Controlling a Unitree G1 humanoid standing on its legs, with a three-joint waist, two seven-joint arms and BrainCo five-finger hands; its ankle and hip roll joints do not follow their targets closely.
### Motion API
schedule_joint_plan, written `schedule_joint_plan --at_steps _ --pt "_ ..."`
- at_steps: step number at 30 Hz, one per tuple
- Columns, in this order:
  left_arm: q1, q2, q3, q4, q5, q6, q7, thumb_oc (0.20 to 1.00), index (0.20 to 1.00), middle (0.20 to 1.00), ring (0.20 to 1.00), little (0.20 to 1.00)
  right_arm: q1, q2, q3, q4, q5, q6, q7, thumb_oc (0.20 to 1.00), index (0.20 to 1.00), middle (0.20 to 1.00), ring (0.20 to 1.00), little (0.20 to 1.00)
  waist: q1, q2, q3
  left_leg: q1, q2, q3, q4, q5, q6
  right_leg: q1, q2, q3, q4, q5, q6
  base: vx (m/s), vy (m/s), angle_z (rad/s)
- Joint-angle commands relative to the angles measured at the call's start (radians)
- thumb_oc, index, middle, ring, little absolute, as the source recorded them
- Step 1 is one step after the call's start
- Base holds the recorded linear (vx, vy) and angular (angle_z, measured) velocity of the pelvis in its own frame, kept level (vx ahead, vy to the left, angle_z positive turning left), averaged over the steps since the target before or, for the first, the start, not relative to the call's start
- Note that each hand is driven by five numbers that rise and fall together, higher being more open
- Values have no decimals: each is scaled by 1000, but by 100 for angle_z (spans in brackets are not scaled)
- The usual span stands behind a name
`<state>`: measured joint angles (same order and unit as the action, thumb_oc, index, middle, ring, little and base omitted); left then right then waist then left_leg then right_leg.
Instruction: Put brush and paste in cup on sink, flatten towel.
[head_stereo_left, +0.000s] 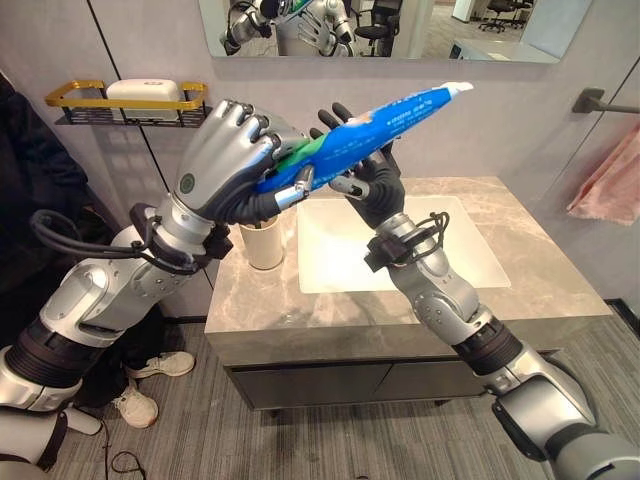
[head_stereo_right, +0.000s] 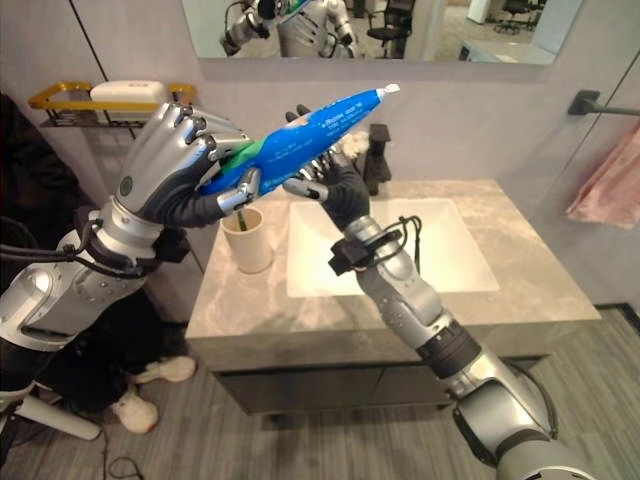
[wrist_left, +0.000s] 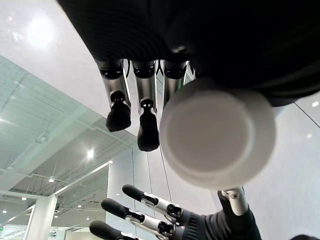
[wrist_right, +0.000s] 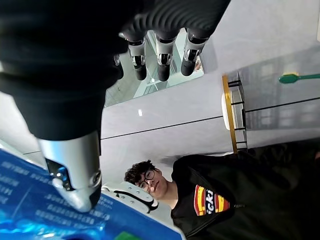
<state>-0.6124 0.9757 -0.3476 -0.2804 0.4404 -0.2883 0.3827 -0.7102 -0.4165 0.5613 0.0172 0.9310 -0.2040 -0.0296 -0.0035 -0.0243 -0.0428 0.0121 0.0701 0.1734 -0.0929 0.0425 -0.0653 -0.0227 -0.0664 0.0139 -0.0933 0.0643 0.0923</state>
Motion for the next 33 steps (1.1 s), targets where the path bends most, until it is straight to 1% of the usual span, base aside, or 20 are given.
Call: schedule_joint_plan --at_steps 1,6,13,16,20,24,26,27,29,30,31,33 --pt "9 27 6 -14 -53 2 2 200 200 200 200 200 -105 -17 -13 -109 22 -76 51 1000 1000 1000 1000 1000 8 -57 -60 -47 34 -41 6 8 -49 -7 -86 -47 6 1 74 0 0 0" --pt "16 24 2 -19 -76 -11 -23 200 200 200 200 200 -123 -39 -5 -140 21 -73 80 1000 1000 1000 1000 1000 5 -58 -62 -44 37 -40 6 7 -50 -6 -83 -49 6 -2 72 0 0 0" --pt "50 -26 12 -8 -107 -17 -45 200 200 200 200 200 -125 -37 -3 -160 32 -67 109 1000 1000 1000 1000 1000 1 -58 -65 -42 43 -40 6 8 -50 -4 -78 -50 6 -4 67 0 0 0" --pt "52 -31 8 -2 -104 -16 -49 200 200 200 200 200 -124 -29 -5 -156 37 -69 109 1000 1000 1000 1000 1000 0 -57 -66 -43 43 -40 6 8 -51 -3 -77 -51 6 -5 66 0 0 0" --pt "59 -26 4 1 -84 -9 -51 200 200 200 200 200 -113 9 -8 -133 54 -70 90 1000 1000 1000 1000 1000 1 -55 -66 -46 46 -40 6 10 -52 -5 -74 -50 6 -6 65 0 0 0" --pt "65 -25 2 2 -79 -1 -50 200 200 200 200 200 -107 11 0 -135 55 -64 80 1000 1000 1000 1000 1000 -1 -56 -67 -47 48 -41 6 11 -52 -5 -72 -51 6 -6 64 0 0 0" --pt "79 -22 7 1 -73 8 -45 200 200 200 200 200 -93 25 -11 -134 64 -70 59 1000 1000 1000 1000 1000 0 -57 -66 -48 51 -41 6 12 -53 -5 -69 -54 6 -8 63 0 0 0" --pt "89 -24 9 1 -70 14 -41 200 200 200 200 200 -85 41 -19 -131 66 -78 38 950 950 950 950 950 0 -58 -65 -48 52 -41 6 12 -53 -5 -69 -54 7 -8 62 0 0 0" --pt "92 -22 5 3 -67 17 -43 200 200 200 200 200 -81 47 -24 -130 64 -80 26 918 918 918 918 918 0 -59 -66 -48 52 -42 6 12 -53 -5 -68 -55 7 -8 62 0 0 0" --pt "96 -23 5 4 -66 18 -42 200 200 200 200 200 -81 52 -27 -128 63 -81 20 875 875 875 875 875 1 -58 -66 -47 52 -42 6 11 -53 -4 -67 -55 7 -9 61 0 0 0" --pt "100 -25 5 7 -65 24 -37 200 200 200 200 200 -81 59 -30 -127 62 -85 9 755 755 755 755 755 2 -59 -65 -46 53 -42 6 11 -52 -3 -67 -54 7 -9 61 0 0 0" --pt "112 -30 10 9 -64 28 -34 200 200 200 200 200 -78 67 -36 -129 55 -90 -6 743 743 743 743 743 3 -59 -64 -44 54 -42 6 11 -52 -1 -67 -55 8 -11 60 0 0 0"
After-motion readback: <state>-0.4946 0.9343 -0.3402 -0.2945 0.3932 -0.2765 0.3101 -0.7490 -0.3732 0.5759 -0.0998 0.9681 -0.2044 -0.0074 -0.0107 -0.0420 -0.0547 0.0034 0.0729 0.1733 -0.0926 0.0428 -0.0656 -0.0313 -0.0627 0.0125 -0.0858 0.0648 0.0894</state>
